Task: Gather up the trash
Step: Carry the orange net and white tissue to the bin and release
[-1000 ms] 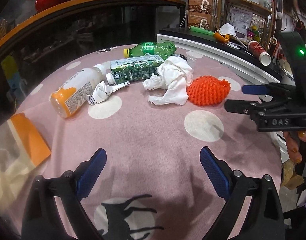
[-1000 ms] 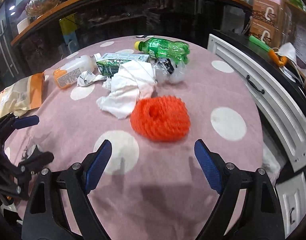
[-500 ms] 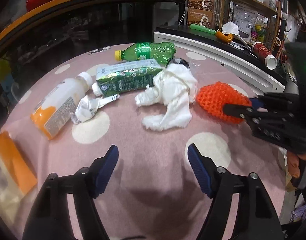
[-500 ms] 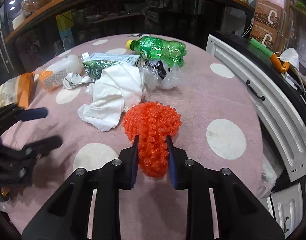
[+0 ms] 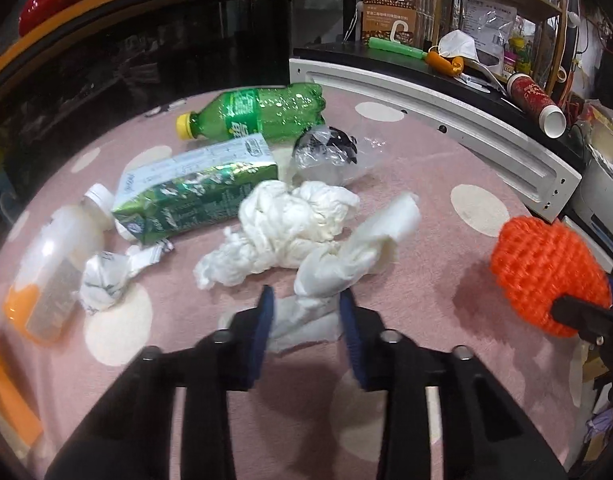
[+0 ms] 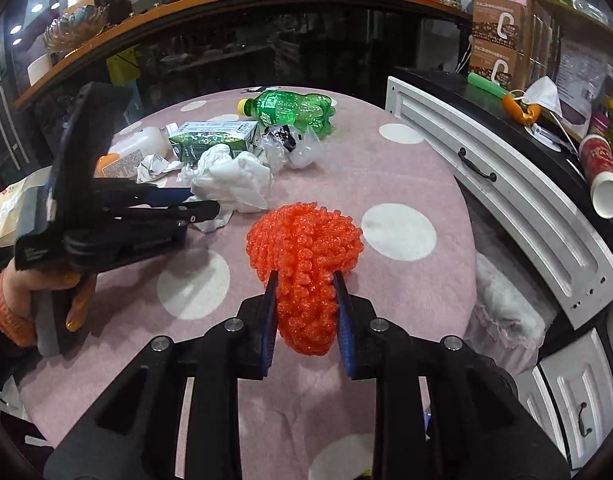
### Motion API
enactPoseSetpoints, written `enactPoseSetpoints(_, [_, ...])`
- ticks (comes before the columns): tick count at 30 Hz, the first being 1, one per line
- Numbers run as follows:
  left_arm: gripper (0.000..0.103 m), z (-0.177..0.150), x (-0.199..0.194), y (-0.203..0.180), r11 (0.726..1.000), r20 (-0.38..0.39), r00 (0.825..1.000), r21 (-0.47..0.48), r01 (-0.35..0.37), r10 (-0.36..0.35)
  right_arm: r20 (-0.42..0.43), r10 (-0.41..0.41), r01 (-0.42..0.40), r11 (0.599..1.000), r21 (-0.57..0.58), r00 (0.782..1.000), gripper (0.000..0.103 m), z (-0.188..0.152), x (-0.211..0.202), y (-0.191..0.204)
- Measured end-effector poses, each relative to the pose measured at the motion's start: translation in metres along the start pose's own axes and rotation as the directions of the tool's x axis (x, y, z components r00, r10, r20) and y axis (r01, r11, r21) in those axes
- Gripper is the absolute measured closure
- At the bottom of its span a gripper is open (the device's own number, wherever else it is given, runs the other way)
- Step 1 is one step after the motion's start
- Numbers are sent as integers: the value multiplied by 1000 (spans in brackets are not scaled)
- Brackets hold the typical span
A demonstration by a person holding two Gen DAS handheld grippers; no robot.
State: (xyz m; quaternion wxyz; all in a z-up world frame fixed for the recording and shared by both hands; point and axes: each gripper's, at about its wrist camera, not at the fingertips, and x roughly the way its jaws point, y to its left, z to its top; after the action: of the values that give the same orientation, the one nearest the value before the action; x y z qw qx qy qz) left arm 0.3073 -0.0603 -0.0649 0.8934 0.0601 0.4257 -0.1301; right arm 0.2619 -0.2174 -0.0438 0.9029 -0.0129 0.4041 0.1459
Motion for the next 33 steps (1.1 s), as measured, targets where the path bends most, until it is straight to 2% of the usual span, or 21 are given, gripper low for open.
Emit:
enactPoseSetpoints(2, [94,-2,1,-4,1000,-8,1000,-3,12,-12,5,-9,9,1000,9,1000,77,-5,-4,-4])
enactPoseSetpoints(5, [97,-7,-7,-12,1000,19,1000,18,8,-8,10,-9,9,999,32,1000,77,-13,-8,-10])
enactPoseSetpoints(10, [97,-18,-35,-29,998,90,996,65,1,-7,16,-11,10,997,73,1000,77,-22,-15,-18])
enactPoseSetpoints(15, [97,-28,-61,-42,997,134,990,79,27,-38,22,-18,16,994,107,1000,77,-33,-24,-25])
enactPoseSetpoints(26, [97,-44,-98,-70,992,190,976,96,84,-102,31,-48,44,990,136,998,77,-63,-52,-35])
enactPoseSetpoints(33, [97,-56,-112,-91,985,199,969,116,128,-150,21,-72,67,984,167,997,77,-88,-71,-49])
